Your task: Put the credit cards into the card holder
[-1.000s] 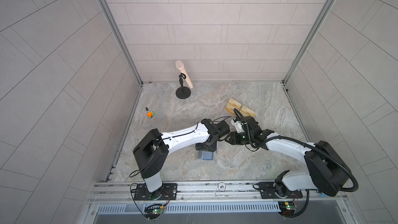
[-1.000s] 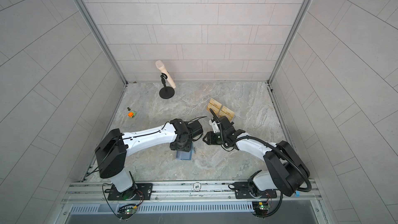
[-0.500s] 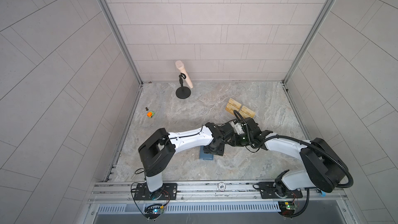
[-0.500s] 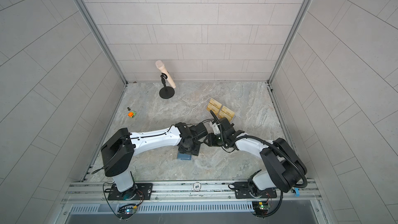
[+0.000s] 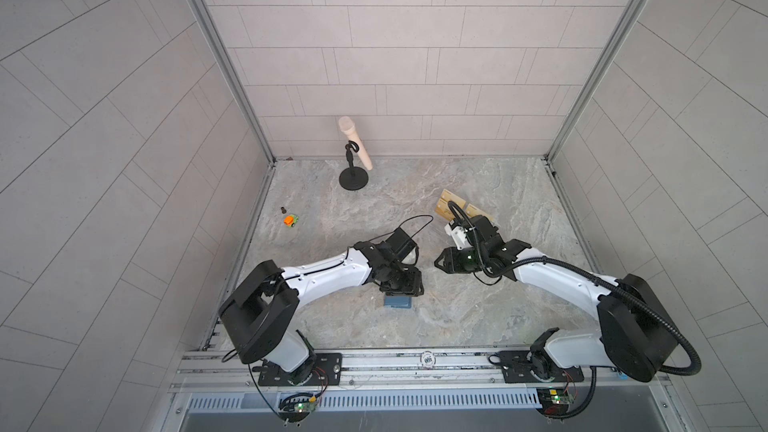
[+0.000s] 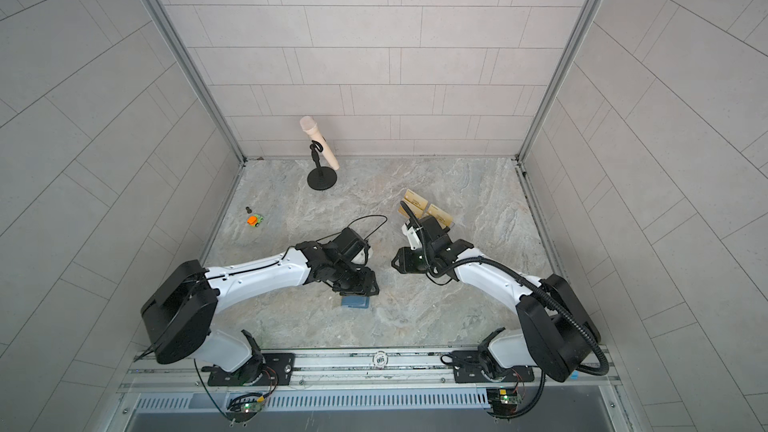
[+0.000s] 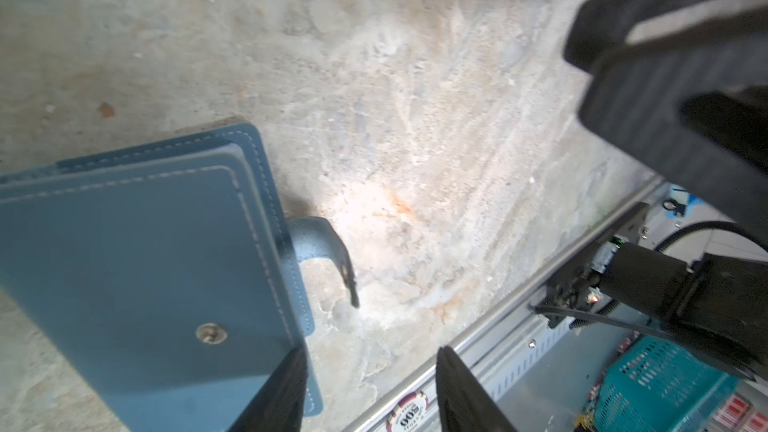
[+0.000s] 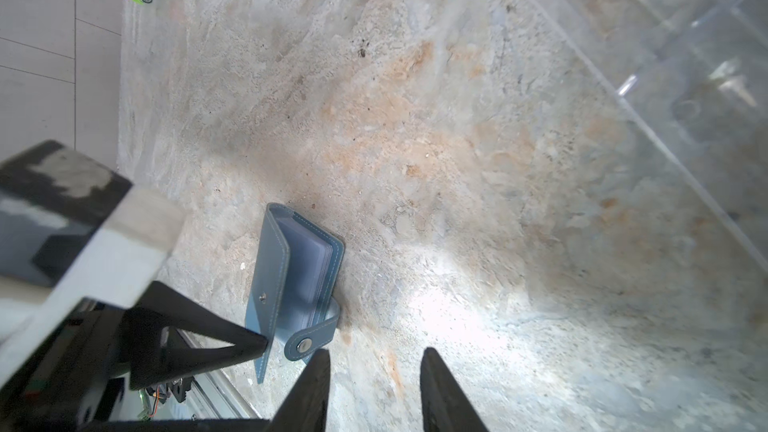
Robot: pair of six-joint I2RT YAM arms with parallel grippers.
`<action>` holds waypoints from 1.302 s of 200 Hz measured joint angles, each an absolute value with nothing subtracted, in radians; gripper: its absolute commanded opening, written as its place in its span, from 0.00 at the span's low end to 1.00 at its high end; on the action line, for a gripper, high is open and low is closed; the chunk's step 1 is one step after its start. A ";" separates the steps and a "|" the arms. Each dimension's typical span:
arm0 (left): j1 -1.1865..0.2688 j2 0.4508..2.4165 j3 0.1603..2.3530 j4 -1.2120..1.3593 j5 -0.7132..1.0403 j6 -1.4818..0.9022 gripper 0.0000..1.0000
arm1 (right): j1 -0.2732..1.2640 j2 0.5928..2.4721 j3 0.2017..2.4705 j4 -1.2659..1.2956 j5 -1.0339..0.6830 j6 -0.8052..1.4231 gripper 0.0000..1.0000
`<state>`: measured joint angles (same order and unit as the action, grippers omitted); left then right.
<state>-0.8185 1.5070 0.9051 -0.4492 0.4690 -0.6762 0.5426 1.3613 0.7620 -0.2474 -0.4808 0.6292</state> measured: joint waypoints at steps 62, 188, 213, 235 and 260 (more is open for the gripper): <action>-0.633 1.376 0.803 -0.466 0.415 -0.607 0.19 | 0.710 1.368 0.876 -0.324 -0.390 0.669 0.39; -0.715 1.474 0.718 -0.341 0.335 -0.685 0.35 | 0.875 1.625 1.007 -0.240 -0.378 0.768 0.22; -0.733 1.474 0.709 -0.320 0.311 -0.723 0.36 | 0.869 1.657 1.006 -0.243 -0.376 0.765 0.20; -0.741 1.474 0.706 -0.314 0.294 -0.753 0.40 | 0.859 1.686 1.006 -0.247 -0.370 0.757 0.16; -0.749 1.466 0.701 -0.301 0.281 -0.775 0.52 | 0.851 1.722 1.005 -0.272 -0.353 0.740 0.16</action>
